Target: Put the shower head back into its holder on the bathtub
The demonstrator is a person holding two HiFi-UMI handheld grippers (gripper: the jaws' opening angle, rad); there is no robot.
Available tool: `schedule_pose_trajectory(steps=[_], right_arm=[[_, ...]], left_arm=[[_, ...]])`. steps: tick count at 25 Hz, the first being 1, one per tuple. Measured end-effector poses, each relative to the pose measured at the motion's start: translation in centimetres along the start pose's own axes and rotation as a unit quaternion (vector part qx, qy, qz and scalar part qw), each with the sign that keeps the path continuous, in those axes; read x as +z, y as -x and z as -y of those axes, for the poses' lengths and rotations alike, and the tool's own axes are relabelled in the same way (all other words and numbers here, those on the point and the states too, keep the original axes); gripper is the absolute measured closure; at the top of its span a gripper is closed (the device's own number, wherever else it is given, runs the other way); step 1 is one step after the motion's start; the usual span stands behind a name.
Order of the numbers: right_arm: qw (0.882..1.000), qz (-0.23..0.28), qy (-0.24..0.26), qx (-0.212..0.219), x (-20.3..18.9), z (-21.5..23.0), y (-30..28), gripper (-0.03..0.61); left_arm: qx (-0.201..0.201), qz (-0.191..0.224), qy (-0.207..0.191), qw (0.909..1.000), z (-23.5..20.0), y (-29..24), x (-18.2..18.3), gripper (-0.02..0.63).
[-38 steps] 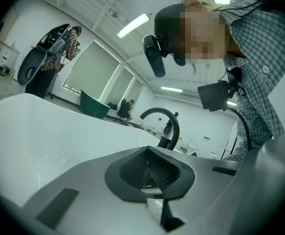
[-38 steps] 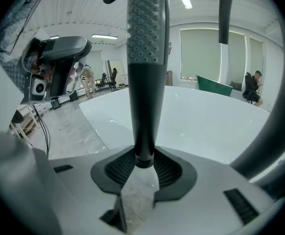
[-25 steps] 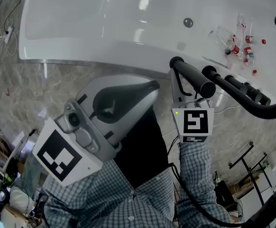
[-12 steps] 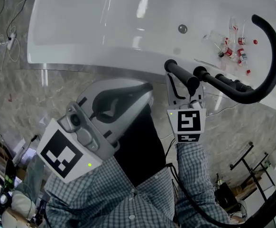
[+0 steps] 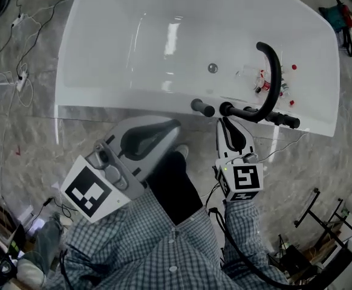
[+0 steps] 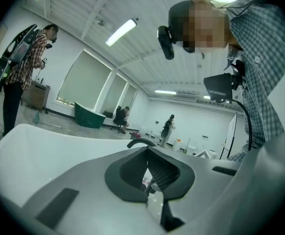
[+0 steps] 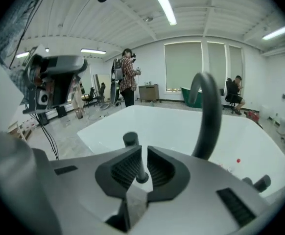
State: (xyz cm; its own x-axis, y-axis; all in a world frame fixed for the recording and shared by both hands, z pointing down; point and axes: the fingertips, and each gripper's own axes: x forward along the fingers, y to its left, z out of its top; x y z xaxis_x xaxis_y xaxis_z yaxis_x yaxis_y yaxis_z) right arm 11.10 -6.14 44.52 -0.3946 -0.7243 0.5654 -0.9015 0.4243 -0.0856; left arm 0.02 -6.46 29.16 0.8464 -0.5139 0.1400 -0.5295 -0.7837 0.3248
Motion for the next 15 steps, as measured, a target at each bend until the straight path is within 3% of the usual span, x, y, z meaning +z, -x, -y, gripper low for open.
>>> schedule_pose_trajectory(steps=[10,15], right_arm=[[0.988,0.139,-0.070,-0.008,13.6,0.5,11.2,0.543],[0.985,0.172,-0.023,-0.011,17.5,0.0,15.5,0.545]], left_arm=[[0.003,0.035,-0.048,0.9982,4.1,2.9,9.5,0.606],[0.003,0.056,-0.069,0.9960,6.0,4.1,12.8,0.606]])
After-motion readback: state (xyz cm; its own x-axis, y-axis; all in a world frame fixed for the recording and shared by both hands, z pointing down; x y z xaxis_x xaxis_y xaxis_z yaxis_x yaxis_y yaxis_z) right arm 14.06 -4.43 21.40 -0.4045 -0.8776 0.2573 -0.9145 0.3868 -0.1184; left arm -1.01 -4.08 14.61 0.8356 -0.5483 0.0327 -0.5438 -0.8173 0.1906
